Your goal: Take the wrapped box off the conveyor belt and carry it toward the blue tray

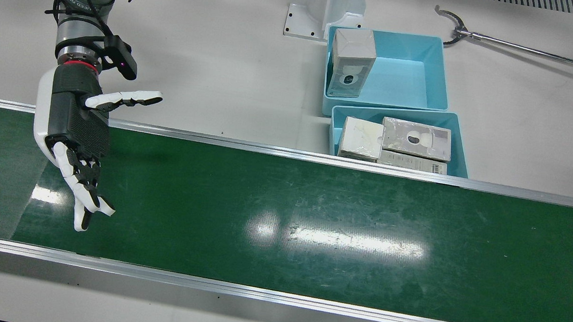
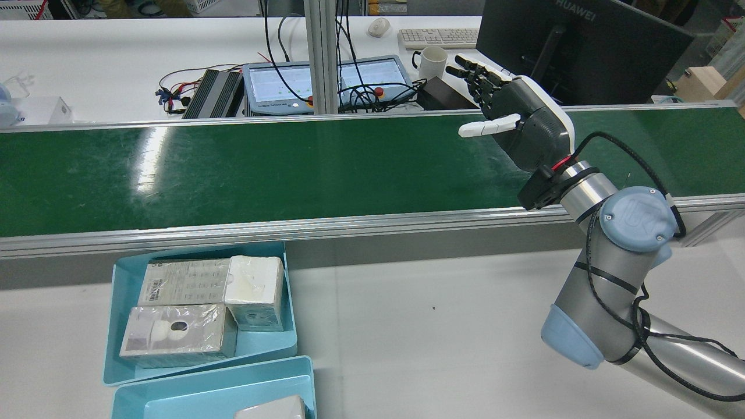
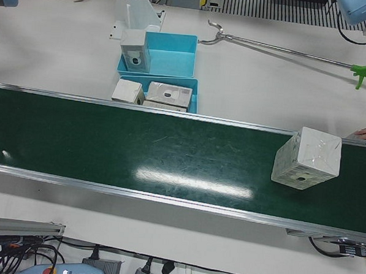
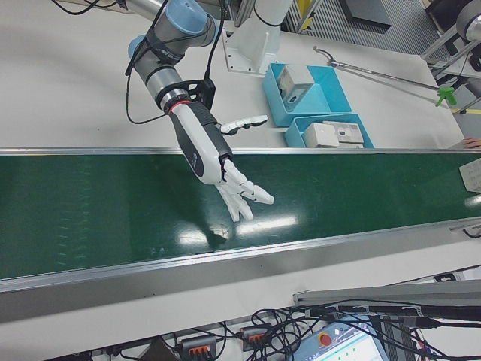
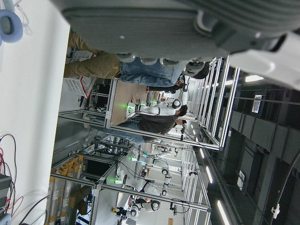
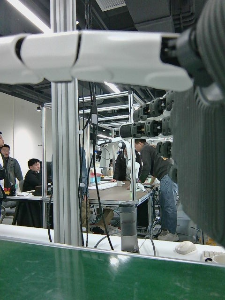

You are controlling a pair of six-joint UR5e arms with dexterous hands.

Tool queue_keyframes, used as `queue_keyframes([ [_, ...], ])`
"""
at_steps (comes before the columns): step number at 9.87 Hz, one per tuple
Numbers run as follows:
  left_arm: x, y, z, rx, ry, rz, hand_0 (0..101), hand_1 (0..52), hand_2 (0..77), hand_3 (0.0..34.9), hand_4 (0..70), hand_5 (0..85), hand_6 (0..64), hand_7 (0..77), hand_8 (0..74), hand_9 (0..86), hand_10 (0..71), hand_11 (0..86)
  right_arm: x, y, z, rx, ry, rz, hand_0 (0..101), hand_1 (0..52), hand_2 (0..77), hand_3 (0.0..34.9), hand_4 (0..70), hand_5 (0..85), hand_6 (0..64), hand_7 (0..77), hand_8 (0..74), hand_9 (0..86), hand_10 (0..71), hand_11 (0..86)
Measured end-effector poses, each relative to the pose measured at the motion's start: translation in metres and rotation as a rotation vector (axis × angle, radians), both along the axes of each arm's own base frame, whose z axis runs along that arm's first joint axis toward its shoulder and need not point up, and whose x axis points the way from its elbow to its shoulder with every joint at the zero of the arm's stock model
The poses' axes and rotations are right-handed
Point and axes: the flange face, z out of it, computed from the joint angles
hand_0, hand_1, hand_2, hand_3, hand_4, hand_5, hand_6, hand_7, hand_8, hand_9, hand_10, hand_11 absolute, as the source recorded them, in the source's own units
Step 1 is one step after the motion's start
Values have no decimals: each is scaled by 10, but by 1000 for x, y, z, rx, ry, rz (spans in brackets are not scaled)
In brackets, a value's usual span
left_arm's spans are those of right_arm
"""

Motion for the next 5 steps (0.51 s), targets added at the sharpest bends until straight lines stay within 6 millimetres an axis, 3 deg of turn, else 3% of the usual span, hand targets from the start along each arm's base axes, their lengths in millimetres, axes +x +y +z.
queue_keyframes([
  [5, 0, 0, 0, 0, 0, 0, 0, 0, 11, 0, 0, 11, 5, 5, 5, 5, 5, 0, -2, -1, -3, 3, -4, 0, 481, 142, 82, 0, 120, 98, 65, 169, 27, 54, 0, 11],
])
